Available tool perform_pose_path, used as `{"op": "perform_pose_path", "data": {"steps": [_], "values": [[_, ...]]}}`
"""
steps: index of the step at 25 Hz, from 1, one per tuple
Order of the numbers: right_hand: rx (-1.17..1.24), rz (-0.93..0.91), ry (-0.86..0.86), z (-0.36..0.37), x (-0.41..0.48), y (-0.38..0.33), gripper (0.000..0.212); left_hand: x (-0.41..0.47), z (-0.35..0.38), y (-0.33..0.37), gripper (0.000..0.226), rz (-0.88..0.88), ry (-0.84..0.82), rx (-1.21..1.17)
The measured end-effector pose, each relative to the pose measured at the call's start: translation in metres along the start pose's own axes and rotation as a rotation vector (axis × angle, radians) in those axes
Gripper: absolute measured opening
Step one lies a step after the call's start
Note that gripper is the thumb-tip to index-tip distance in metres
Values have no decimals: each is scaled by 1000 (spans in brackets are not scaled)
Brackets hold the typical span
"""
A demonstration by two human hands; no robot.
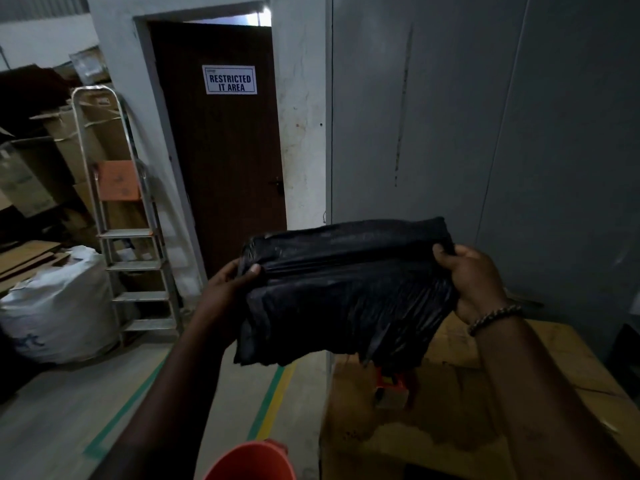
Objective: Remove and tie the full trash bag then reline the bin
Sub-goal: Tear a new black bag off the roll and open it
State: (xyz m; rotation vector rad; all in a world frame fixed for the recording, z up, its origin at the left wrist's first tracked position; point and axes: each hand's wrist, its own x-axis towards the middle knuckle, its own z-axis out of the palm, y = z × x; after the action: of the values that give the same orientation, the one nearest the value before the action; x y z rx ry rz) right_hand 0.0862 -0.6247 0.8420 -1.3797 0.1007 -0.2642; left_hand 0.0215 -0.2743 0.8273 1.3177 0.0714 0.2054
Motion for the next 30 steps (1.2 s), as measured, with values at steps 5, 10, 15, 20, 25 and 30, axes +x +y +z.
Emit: {"op": "perform_pose_path", "data": {"steps": [5,10,15,20,25,30], "values": [[246,12,-92,-4,-3,-9,22,-5,1,0,24,-12,84,-63],[114,69,-345,9,-15,2,54,-5,-5,-5,65,-20,-171,-171],[-36,14,112,-1,1,-4,11,3,-11,6,30,-94,197,-195],[97,44,232,4,8,-2,8,6,-32,5,73,-49,152,-390],[169,120,-33,21,5,3,45,-4,-36,17,37,52,-80,-398],[-150,148,-97,40,7,24,17,-6,-28,25,34,115,-35,-225]]}}
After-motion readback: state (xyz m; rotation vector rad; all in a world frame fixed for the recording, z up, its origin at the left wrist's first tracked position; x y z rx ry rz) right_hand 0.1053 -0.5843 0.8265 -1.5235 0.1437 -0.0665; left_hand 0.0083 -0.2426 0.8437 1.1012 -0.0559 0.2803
